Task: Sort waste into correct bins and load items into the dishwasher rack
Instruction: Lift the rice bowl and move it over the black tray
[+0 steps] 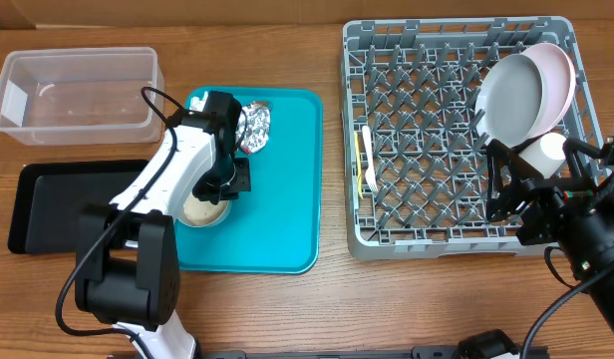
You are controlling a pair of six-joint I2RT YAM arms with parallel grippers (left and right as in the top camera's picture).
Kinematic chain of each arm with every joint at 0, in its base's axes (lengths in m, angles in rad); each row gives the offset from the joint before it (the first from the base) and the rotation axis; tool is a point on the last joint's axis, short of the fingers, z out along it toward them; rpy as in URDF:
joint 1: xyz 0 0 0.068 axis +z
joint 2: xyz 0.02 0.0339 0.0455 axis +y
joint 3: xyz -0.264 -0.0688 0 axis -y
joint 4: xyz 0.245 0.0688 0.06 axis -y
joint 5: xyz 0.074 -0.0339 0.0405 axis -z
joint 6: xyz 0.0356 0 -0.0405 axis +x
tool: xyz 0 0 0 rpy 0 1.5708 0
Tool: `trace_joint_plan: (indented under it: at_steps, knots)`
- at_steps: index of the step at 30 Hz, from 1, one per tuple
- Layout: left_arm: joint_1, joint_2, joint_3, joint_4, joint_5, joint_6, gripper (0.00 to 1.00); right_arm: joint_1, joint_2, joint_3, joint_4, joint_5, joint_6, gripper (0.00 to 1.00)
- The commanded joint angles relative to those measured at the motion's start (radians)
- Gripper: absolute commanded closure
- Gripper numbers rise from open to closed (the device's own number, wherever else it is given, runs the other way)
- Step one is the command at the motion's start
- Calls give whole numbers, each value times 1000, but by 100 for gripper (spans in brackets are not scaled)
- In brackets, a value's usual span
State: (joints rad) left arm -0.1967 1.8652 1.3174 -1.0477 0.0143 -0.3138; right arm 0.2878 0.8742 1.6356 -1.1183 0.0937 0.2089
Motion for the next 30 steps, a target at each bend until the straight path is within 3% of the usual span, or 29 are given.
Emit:
trace_joint_plan:
  at_steps: [1,16,22,30]
  knots:
    - [-1,-67,27,1,64,22,96,-5,-6,1,5,11,0,0]
    - [31,-433,27,-34,92,29,96,-5,-6,1,5,11,0,0]
    - [176,-482,27,-98,128,68,96,-5,-6,1,5,11,0,0]
    - [514,-482,26,-127,378,298,96,-5,-6,1,5,11,0,0]
